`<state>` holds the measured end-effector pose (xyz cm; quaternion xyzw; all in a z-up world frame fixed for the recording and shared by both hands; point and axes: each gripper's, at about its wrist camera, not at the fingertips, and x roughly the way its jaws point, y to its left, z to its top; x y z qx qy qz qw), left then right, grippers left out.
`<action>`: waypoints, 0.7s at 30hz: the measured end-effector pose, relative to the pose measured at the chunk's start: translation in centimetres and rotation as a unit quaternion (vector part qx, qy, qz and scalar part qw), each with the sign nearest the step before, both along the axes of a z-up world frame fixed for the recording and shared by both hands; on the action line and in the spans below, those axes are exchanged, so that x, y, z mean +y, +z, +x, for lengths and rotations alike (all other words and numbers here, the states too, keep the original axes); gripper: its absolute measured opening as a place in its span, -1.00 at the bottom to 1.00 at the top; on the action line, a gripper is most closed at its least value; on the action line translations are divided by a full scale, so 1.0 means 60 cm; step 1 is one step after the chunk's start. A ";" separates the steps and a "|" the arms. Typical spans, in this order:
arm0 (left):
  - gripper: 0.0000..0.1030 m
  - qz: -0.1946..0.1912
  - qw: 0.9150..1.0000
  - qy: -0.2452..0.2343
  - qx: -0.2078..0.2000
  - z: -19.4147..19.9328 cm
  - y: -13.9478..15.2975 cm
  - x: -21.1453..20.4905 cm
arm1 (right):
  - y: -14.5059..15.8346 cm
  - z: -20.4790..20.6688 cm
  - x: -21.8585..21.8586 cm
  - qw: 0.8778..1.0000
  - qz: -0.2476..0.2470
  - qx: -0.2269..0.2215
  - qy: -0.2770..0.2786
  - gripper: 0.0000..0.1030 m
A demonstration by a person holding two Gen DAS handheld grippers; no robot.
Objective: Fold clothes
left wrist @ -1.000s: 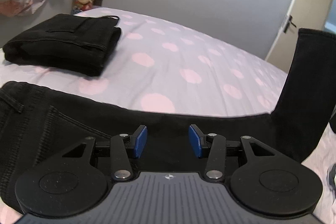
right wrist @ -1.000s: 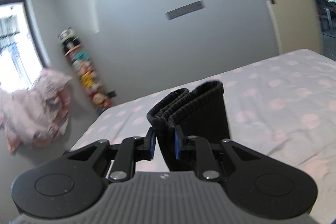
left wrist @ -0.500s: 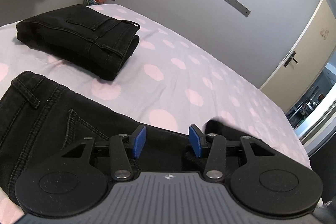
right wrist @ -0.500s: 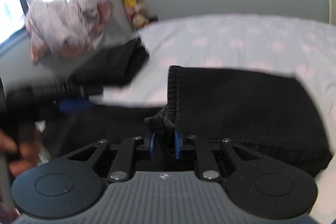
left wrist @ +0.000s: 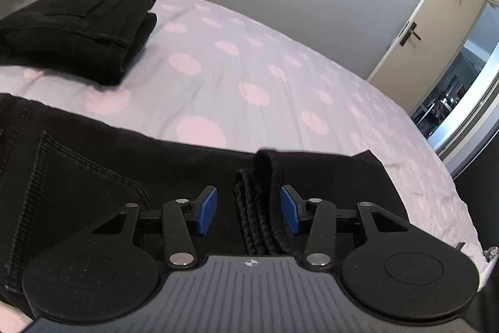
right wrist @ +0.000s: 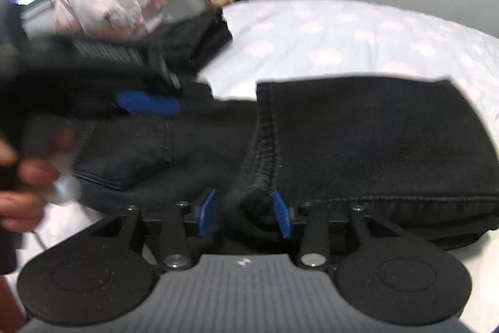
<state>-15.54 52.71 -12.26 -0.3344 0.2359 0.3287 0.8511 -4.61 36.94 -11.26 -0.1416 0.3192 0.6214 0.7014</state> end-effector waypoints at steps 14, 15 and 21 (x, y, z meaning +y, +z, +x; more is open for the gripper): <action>0.03 0.021 1.000 -0.019 0.012 0.067 -0.020 -0.026 | 0.063 0.306 -0.098 0.962 0.090 -0.021 -0.257 -0.55; 0.03 0.022 1.000 -0.015 0.014 0.068 -0.022 -0.024 | 0.058 0.332 -0.087 0.960 0.089 -0.016 -0.266 -0.58; 0.03 0.012 1.000 -0.004 0.009 0.070 -0.029 -0.007 | 0.008 0.363 0.011 0.968 0.068 0.005 -0.243 -0.71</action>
